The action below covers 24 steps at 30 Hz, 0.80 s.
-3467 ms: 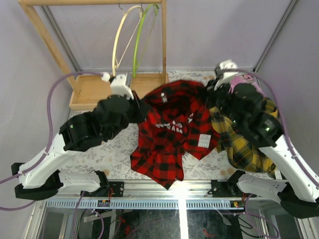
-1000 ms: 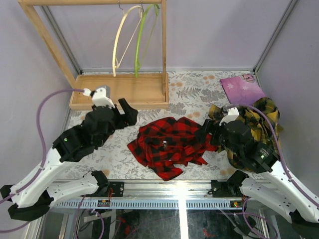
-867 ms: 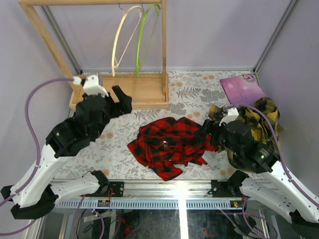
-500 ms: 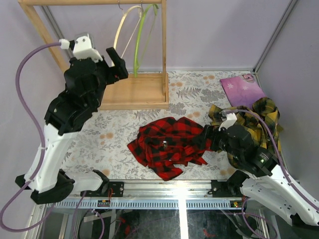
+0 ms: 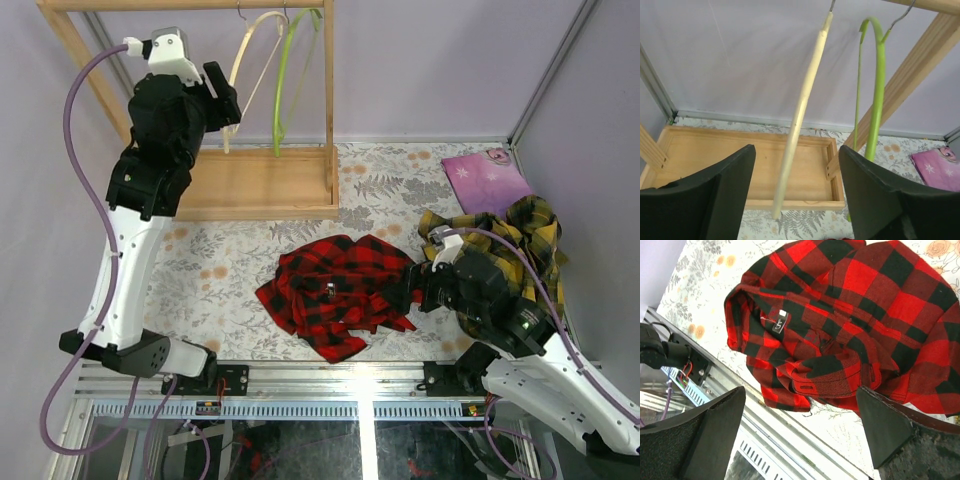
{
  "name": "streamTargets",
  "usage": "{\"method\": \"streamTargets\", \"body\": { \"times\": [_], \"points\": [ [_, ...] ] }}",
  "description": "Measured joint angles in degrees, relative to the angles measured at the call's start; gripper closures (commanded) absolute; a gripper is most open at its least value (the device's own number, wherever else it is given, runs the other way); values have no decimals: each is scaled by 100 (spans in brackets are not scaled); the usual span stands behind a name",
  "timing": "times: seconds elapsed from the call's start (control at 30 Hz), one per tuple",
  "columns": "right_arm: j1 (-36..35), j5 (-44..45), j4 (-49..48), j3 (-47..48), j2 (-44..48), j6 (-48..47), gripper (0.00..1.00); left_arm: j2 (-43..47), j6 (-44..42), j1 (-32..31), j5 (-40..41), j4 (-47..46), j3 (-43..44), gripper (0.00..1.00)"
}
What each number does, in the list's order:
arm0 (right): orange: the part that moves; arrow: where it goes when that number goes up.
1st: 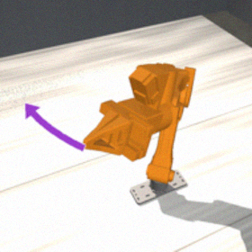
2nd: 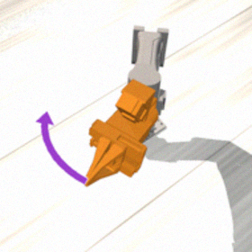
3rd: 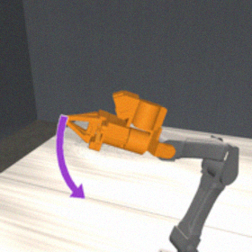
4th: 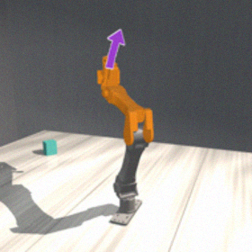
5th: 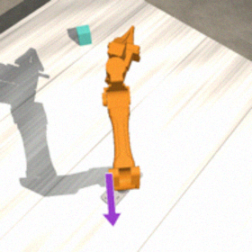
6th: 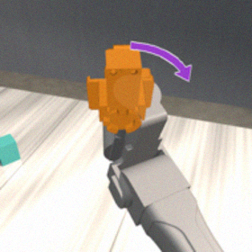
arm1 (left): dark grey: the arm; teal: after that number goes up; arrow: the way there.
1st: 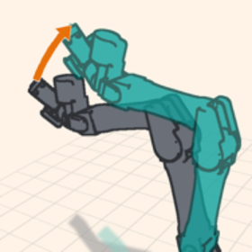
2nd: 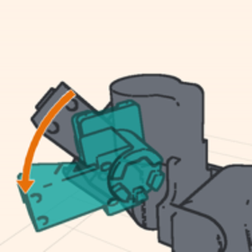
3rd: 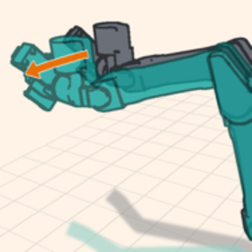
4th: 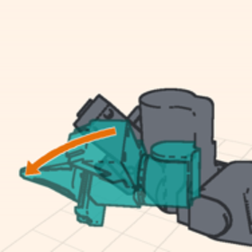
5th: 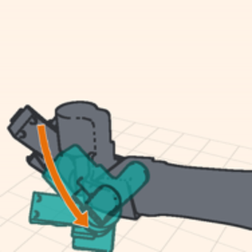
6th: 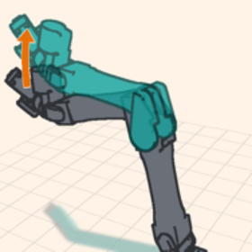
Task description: Place the shirt on the hanger
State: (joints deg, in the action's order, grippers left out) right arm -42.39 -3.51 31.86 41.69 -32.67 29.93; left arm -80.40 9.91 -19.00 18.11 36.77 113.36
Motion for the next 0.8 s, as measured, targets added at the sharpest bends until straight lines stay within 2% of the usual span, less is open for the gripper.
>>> {"method": "streamTargets", "body": {
  "times": [0.1,0.3,0.5,0.63,0.8],
  "points": [
    [0,-197,2,-57,-33,-94,1,-98,50,457,-590,-160,-4,42],
    [0,-415,-4,-275,-74,-144,2,-557,120,1088,-2006,-426,-24,43],
    [0,-525,-131,-424,-240,-140,3,-957,136,1338,-2809,-507,-70,49],
    [0,-525,-264,-431,-396,-116,4,-1130,146,1462,-3191,-627,-90,65],
    [0,-522,-411,-472,-507,-52,4,-1244,138,1493,-3633,-931,-173,66]
  ]
}}
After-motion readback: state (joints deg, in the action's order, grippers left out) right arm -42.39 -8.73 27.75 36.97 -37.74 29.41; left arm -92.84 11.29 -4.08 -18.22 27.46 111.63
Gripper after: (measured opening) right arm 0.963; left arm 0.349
